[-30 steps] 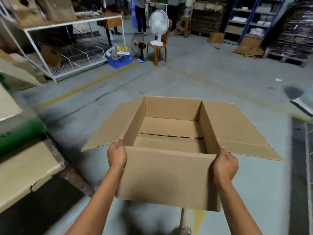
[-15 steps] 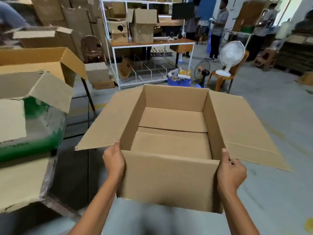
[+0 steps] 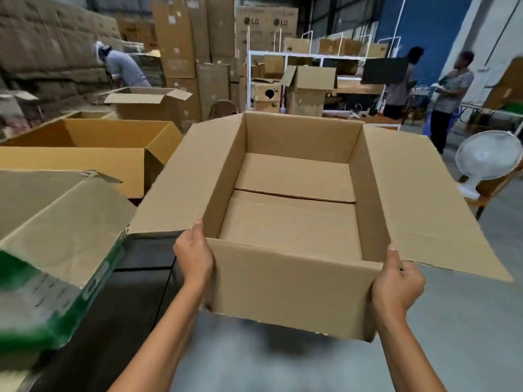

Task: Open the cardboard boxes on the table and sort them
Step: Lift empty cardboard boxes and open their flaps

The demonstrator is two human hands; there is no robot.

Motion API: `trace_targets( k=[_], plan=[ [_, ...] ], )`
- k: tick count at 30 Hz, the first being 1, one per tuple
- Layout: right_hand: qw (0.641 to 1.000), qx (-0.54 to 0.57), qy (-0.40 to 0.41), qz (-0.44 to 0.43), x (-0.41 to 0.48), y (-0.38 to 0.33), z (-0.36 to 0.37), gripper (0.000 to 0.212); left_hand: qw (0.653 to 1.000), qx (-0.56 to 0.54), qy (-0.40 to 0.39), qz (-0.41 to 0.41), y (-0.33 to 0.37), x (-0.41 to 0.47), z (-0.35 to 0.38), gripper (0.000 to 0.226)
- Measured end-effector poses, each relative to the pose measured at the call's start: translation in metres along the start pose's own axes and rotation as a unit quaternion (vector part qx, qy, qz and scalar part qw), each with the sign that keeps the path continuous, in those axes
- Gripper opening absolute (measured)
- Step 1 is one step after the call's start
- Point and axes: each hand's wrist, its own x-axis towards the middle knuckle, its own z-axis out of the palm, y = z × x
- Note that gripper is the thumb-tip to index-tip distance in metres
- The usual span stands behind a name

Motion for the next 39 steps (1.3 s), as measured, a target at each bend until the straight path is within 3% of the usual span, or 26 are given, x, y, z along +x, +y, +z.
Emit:
trace_targets(
  k=[13,22,26,39],
  plan=[
    [0.981,0.131,-0.137,-0.027,0.174,-0.042,0.290,0.058,0.982,0.001,0.169,0.089,0.012,0.199,0.149,0.054],
    [0.941,0.184,-0.275,-0.074,0.267,-0.089,0.495,0.060,0.937,0.008,0.329,0.119,0.033,0.298,0.223,0.049],
    [0.913,0.220,-0.334,-0.078,0.269,-0.102,0.577,0.050,0.906,0.030,0.407,0.114,0.025,0.344,0.223,0.044],
    [0.835,0.250,-0.485,-0.067,0.180,-0.137,0.856,0.058,0.834,0.066,0.537,0.111,-0.028,0.526,0.180,0.053]
  ],
)
